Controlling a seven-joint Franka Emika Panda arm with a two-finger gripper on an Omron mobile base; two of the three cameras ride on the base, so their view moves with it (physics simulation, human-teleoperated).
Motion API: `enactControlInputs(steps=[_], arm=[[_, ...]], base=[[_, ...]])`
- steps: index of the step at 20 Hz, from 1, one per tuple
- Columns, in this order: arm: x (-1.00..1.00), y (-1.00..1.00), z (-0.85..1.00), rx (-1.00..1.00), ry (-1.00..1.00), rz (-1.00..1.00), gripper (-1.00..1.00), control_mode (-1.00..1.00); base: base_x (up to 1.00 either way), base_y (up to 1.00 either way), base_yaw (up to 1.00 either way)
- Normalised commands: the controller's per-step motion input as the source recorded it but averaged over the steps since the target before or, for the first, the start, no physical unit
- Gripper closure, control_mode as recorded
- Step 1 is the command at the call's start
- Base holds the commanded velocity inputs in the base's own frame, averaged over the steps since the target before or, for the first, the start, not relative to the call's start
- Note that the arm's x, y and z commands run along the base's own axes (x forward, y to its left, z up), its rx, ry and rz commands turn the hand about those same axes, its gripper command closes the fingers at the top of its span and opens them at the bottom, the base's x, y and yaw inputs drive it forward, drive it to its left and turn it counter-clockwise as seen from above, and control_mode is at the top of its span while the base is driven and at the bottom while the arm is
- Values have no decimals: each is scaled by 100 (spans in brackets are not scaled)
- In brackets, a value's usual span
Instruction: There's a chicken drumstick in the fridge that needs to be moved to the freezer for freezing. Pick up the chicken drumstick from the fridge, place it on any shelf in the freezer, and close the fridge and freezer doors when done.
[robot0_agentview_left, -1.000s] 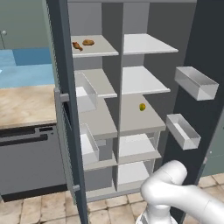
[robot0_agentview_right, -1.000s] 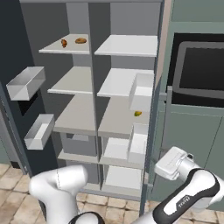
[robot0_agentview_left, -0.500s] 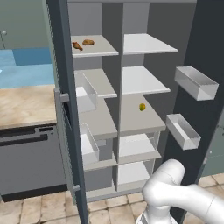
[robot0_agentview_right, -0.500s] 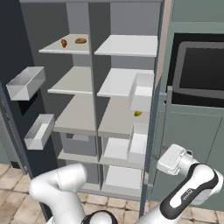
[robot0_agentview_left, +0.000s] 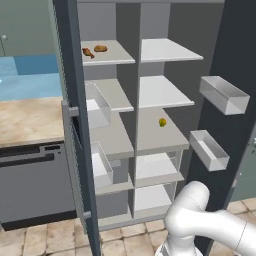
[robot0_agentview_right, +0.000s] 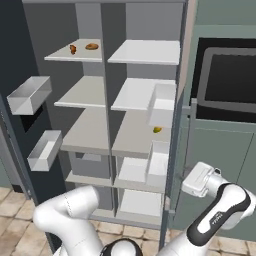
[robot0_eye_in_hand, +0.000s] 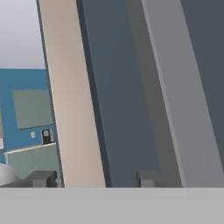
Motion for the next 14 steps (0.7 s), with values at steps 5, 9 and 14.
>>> enactControlInputs(steps=[5, 9, 14], arm=[[0, 21, -17, -1, 0, 0, -100, -100], [-7, 53, -23, 0, 0, 0, -100, -100], [-1, 66, -20, 1, 0, 5, -100, -100]], base=[[0, 0, 0], [0, 0, 0], [0, 0, 0]])
